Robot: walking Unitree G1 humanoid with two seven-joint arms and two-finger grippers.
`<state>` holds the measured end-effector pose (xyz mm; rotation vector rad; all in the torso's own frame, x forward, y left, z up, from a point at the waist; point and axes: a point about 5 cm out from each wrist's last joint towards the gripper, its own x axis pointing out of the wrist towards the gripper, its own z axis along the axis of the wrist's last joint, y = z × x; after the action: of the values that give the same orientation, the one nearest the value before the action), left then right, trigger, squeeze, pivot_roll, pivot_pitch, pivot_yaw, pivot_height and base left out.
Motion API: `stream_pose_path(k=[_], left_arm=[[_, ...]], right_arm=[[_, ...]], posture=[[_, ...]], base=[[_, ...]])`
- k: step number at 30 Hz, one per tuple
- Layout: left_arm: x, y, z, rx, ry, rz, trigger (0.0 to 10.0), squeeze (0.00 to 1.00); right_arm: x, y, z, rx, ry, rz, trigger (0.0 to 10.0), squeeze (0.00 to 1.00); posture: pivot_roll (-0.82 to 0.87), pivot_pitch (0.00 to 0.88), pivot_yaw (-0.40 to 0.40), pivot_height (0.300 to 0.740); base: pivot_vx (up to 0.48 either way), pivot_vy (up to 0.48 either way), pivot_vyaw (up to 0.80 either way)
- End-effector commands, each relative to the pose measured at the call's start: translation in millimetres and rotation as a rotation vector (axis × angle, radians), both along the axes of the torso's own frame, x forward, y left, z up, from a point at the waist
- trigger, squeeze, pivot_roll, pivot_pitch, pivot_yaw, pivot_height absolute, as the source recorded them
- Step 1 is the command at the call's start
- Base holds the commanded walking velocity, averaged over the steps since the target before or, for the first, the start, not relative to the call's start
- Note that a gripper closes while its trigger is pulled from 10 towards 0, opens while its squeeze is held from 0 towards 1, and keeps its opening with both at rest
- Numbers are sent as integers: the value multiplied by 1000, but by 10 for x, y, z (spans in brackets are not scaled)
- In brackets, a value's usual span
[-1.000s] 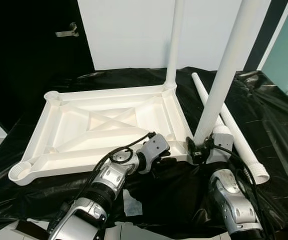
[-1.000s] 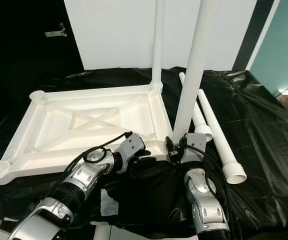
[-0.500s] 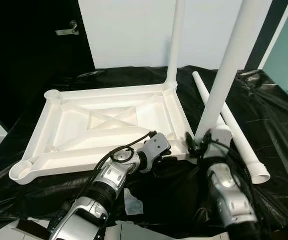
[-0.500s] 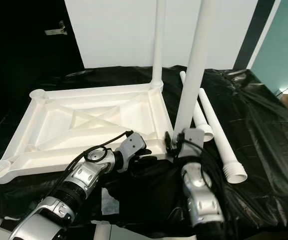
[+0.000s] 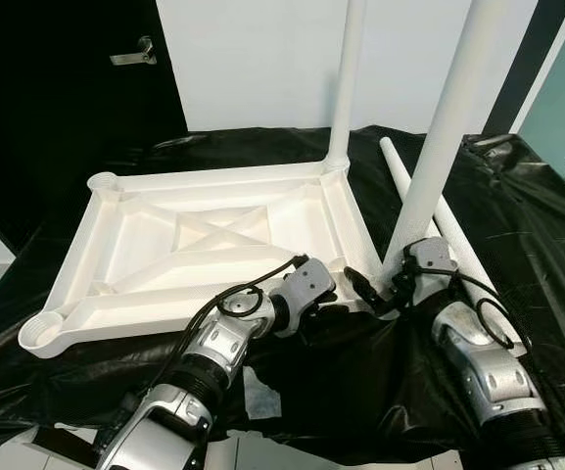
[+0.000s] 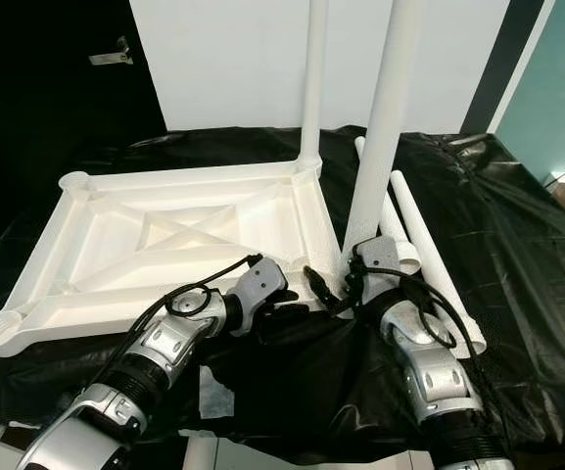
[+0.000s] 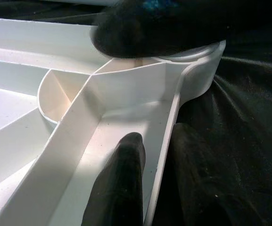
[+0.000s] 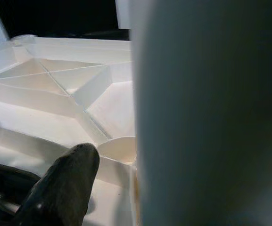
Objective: Building children table
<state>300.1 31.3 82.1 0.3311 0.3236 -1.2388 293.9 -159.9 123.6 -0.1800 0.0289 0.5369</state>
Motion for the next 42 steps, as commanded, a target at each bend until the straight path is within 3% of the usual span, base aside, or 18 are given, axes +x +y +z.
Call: stream_pose_path(k=[1,5,6,17,20,23,26,28,29,31,32,34,36,39,41,42], left_arm=[[-340,59,-534,114,235,-36,10000,0],[-320,60,-514,114,230,-35,10000,0],[-315,65,-511,115,229,-34,10000,0],[-301,90,-509,119,226,-28,10000,0],[-300,95,-509,119,225,-26,10000,0],[-299,99,-509,120,225,-26,10000,0],[-296,97,-507,120,224,-25,10000,0],[-293,90,-501,118,223,-25,10000,0],[-293,90,-501,118,223,-25,10000,0],[-297,89,-500,116,224,-25,10000,0],[-303,94,-503,117,225,-29,10000,0],[-303,94,-503,117,225,-29,10000,0],[-302,113,-508,125,226,-33,10000,0],[-295,118,-506,127,225,-32,10000,0],[-284,112,-495,127,221,-33,10000,0],[-285,105,-492,126,220,-35,10000,0]], right_arm=[[35,-59,-45,-21,58,42,10000,0],[43,-128,-49,-54,71,82,10000,0],[49,-134,-34,-60,67,95,0,0],[68,-74,-11,-36,87,152,0,0],[12,42,-79,10,99,105,0,0],[-86,180,-173,60,63,-62,0,0],[-114,184,-192,79,33,-166,0,0],[-168,151,-235,114,6,-367,0,0],[-168,151,-235,114,6,-367,0,0],[-204,108,-251,124,-7,-482,0,0],[-221,13,-261,123,-12,-566,0,0],[-221,13,-261,123,-12,-566,0,0],[-236,-108,-260,130,-15,-663,0,0],[-229,-110,-256,136,-15,-672,0,0],[-204,-37,-233,107,-33,-646,10000,0],[-192,-16,-216,102,-46,-646,10000,184]], posture=[[-62,0,-24,740],[-59,0,-21,740],[-56,0,-19,740],[-47,0,-19,740],[-48,0,-18,740],[-47,0,-20,740],[-47,0,-20,740],[-40,0,-21,740],[-40,0,-21,740],[-42,0,-16,740],[-46,0,-12,740],[-46,0,-12,740],[-47,0,-11,740],[-46,0,-11,740],[-44,0,-9,740],[-43,0,-9,740]], base=[[0,0,0],[0,0,0],[0,0,0],[0,0,0],[0,0,0],[0,0,0],[0,0,0],[0,0,0],[0,0,0],[0,0,0],[0,0,0],[0,0,0],[0,0,0],[0,0,0],[0,0,0],[0,0,0]])
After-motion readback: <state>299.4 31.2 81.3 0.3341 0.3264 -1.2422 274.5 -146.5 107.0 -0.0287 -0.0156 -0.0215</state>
